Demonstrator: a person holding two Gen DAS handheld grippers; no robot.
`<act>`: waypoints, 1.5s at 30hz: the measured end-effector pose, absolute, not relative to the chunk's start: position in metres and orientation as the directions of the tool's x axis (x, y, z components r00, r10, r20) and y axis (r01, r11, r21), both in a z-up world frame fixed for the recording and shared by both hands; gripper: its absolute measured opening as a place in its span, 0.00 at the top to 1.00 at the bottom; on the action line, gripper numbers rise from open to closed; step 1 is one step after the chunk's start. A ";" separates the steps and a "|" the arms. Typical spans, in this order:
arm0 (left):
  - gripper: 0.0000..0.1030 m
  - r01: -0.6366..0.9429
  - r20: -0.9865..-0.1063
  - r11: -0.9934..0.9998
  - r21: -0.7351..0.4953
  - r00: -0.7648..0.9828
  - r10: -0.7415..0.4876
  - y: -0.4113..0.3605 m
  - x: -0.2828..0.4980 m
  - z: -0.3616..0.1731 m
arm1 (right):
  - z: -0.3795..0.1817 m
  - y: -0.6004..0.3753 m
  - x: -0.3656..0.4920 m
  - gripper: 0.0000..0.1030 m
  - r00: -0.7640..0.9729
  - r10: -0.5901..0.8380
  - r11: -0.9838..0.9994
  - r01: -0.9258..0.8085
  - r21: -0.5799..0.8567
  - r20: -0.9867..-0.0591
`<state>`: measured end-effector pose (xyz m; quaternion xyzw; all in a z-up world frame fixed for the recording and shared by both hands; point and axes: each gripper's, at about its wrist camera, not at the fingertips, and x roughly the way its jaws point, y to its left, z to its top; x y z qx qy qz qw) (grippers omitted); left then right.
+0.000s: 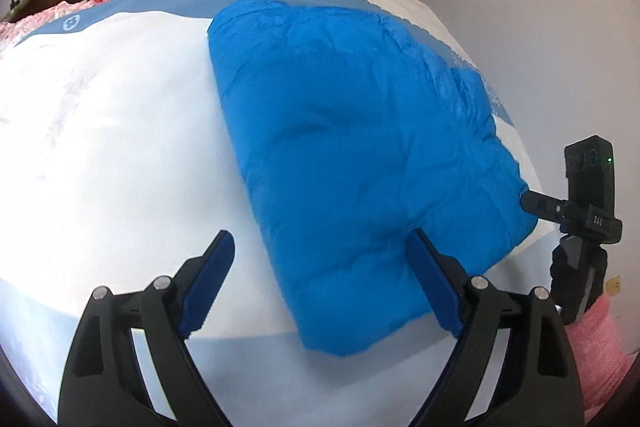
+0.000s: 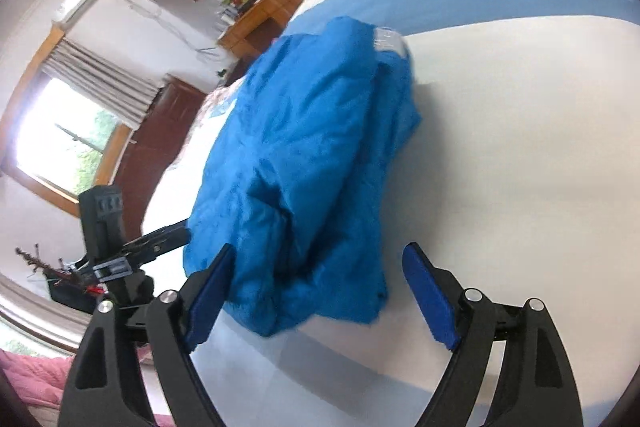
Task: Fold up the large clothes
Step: 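Release the bundle and pull both grippers back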
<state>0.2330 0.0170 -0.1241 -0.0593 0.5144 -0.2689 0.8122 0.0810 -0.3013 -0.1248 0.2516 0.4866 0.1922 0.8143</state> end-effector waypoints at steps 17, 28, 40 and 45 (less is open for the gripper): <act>0.13 0.329 -0.872 0.915 -0.233 0.346 -0.347 0.004 0.218 -0.108 | -0.125 -0.299 0.047 0.10 0.464 0.394 0.879 0.063 0.473 -0.794; 0.10 0.291 -0.854 0.946 -0.146 0.445 -0.268 0.018 0.161 -0.047 | -0.050 -0.258 -0.019 0.04 0.504 0.216 0.954 0.072 0.290 -0.836; 0.08 0.290 -0.847 0.955 -0.065 0.489 -0.206 0.022 0.114 -0.001 | -0.008 -0.223 -0.050 0.04 0.523 0.153 0.974 0.063 0.217 -0.838; 0.08 0.292 -0.850 0.954 -0.060 0.487 -0.202 0.024 0.098 0.006 | 0.002 -0.217 -0.065 0.04 0.528 0.153 0.977 0.046 0.209 -0.835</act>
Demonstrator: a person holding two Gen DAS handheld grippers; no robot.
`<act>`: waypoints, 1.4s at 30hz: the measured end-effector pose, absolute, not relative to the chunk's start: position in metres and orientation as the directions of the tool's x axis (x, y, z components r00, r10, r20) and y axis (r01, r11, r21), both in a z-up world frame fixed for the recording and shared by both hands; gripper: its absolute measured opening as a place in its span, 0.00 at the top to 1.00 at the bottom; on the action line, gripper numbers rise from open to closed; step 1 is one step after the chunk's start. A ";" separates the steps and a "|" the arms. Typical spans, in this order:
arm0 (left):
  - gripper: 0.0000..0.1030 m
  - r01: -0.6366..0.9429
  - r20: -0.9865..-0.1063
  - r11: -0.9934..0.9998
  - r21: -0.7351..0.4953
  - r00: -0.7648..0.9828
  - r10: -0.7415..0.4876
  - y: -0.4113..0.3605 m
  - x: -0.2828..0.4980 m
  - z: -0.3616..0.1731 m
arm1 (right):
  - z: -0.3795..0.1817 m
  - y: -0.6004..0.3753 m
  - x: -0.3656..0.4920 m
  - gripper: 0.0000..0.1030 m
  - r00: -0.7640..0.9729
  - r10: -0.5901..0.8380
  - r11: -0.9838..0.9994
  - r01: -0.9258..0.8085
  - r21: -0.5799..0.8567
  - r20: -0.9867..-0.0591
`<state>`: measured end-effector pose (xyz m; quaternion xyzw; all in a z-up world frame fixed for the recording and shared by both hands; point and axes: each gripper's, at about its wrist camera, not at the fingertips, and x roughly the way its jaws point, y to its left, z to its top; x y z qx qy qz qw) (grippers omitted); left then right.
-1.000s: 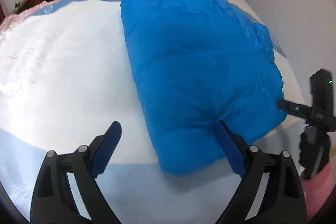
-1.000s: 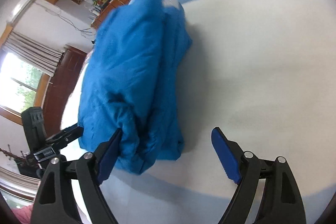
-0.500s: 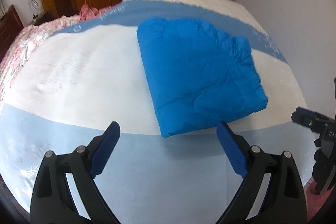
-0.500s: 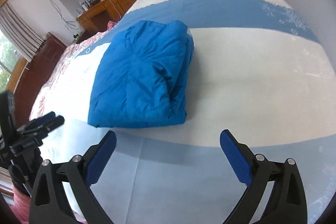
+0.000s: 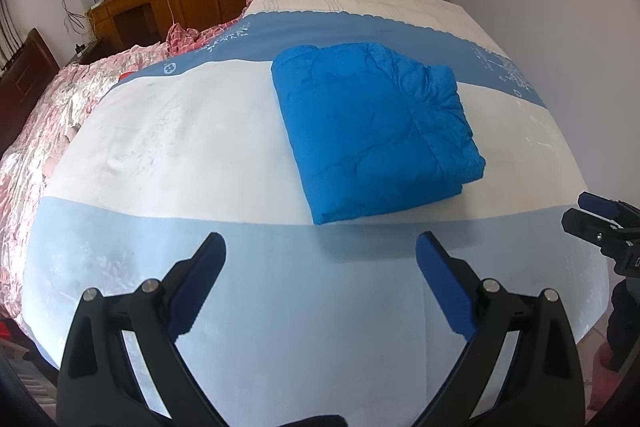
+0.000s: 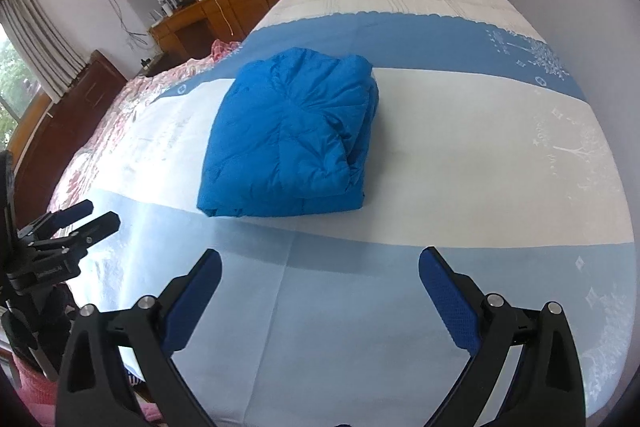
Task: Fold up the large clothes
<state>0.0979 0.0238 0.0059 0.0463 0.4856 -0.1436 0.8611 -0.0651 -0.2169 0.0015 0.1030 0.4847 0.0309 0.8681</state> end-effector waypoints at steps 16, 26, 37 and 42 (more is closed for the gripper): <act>0.08 0.287 -0.847 0.957 -0.052 0.495 -0.194 0.034 0.062 0.021 | 0.009 -0.203 -0.083 0.04 0.519 0.131 0.982 0.050 0.183 -0.845; 0.07 0.292 -0.844 0.955 -0.052 0.498 -0.198 0.032 0.052 0.025 | 0.008 -0.203 -0.086 0.04 0.516 0.132 0.982 0.052 0.184 -0.846; 0.07 0.301 -0.848 0.953 -0.046 0.492 -0.196 0.028 0.049 0.025 | 0.008 -0.206 -0.089 0.04 0.516 0.131 0.981 0.059 0.187 -0.846; 0.07 0.301 -0.849 0.952 -0.046 0.491 -0.197 0.028 0.050 0.025 | 0.007 -0.206 -0.089 0.04 0.514 0.133 0.980 0.058 0.189 -0.847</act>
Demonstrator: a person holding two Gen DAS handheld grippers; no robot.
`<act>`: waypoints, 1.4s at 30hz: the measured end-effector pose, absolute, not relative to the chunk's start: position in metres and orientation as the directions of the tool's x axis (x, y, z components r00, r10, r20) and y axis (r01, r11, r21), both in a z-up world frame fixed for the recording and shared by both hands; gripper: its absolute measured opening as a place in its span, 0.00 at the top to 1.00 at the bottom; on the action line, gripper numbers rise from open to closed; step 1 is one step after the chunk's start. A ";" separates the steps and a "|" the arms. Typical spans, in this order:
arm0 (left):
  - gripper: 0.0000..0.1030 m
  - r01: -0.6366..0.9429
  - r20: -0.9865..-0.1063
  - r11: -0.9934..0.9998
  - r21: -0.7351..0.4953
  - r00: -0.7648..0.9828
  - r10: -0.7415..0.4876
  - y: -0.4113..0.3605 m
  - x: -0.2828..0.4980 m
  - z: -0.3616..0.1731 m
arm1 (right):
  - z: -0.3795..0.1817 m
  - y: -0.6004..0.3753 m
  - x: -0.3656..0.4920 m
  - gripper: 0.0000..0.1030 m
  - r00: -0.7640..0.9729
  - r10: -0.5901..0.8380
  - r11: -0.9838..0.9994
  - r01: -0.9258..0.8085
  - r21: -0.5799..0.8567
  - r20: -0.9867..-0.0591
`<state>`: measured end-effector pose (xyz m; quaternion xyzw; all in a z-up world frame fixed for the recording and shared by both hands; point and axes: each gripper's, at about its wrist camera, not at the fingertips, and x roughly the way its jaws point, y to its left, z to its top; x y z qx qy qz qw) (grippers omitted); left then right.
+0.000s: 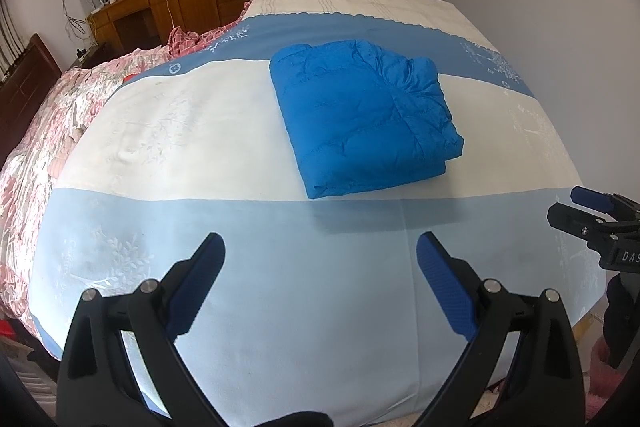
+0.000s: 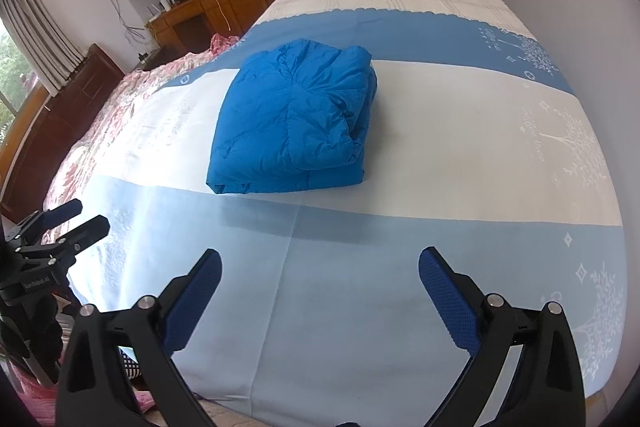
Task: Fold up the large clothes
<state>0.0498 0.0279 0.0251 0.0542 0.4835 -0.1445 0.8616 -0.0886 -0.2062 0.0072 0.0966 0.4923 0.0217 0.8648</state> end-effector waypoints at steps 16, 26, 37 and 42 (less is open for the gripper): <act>0.07 0.307 -0.848 0.951 -0.046 0.490 -0.199 0.027 0.050 0.024 | 0.008 -0.207 -0.089 0.04 0.515 0.134 0.980 0.058 0.190 -0.847; 0.07 0.312 -0.850 0.949 -0.049 0.485 -0.204 0.027 0.052 0.023 | 0.006 -0.208 -0.089 0.04 0.511 0.132 0.980 0.061 0.190 -0.849; 0.07 0.310 -0.852 0.949 -0.057 0.481 -0.208 0.028 0.053 0.021 | 0.005 -0.208 -0.089 0.04 0.509 0.131 0.980 0.062 0.188 -0.851; 0.07 0.309 -0.854 0.950 -0.054 0.479 -0.205 0.030 0.054 0.020 | 0.004 -0.209 -0.089 0.04 0.508 0.133 0.980 0.061 0.190 -0.851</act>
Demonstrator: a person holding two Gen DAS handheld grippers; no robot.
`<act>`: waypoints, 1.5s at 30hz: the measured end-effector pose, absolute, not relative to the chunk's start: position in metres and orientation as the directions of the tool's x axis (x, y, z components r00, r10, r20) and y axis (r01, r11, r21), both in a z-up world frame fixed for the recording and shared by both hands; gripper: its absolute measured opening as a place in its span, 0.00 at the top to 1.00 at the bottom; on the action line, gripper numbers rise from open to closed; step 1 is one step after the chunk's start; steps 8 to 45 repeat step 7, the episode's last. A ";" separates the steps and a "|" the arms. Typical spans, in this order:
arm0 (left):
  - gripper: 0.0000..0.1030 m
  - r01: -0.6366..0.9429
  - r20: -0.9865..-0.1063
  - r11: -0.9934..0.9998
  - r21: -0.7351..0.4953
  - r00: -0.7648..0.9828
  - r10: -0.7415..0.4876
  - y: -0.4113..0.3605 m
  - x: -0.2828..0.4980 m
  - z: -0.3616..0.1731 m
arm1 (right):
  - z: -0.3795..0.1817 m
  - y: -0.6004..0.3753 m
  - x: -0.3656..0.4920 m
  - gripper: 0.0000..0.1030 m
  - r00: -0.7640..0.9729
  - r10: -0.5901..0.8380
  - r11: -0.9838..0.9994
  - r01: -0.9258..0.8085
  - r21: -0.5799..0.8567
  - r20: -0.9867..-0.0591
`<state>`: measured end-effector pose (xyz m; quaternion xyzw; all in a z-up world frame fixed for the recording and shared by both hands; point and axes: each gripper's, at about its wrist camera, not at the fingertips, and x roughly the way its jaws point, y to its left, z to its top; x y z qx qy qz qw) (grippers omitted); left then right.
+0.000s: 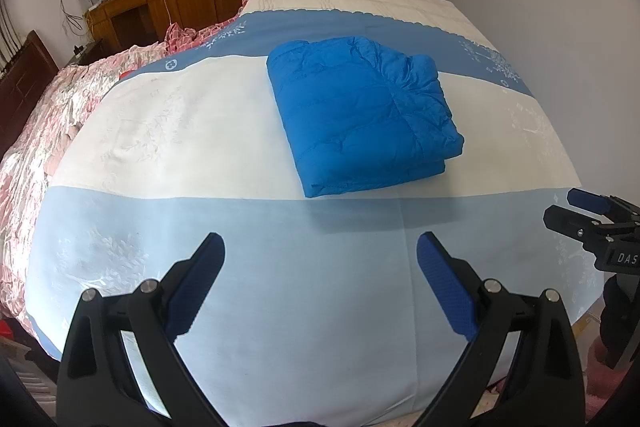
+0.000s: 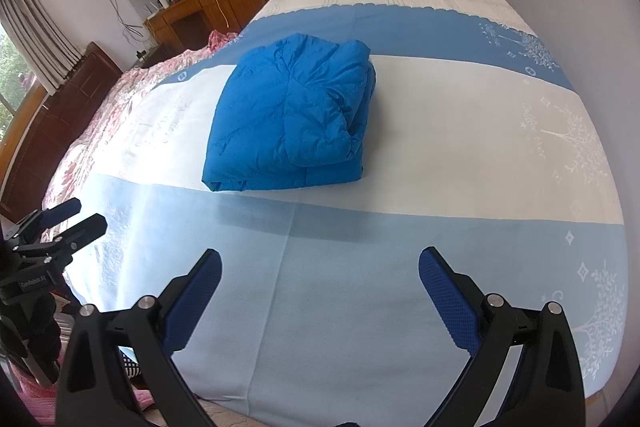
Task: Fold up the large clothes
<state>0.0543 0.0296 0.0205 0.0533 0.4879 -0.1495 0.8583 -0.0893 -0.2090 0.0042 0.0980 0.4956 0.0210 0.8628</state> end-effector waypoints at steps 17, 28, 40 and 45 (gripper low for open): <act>0.07 0.310 -0.856 0.949 -0.052 0.476 -0.203 0.029 0.055 0.020 | 0.004 -0.209 -0.089 0.04 0.508 0.133 0.980 0.060 0.189 -0.851; 0.07 0.310 -0.856 0.949 -0.052 0.476 -0.203 0.029 0.055 0.020 | 0.004 -0.209 -0.089 0.04 0.508 0.133 0.980 0.060 0.189 -0.851; 0.07 0.310 -0.856 0.949 -0.052 0.476 -0.203 0.029 0.055 0.020 | 0.004 -0.209 -0.089 0.04 0.508 0.133 0.980 0.060 0.189 -0.851; 0.07 0.310 -0.856 0.949 -0.052 0.476 -0.203 0.029 0.055 0.020 | 0.004 -0.209 -0.089 0.04 0.508 0.133 0.980 0.060 0.189 -0.851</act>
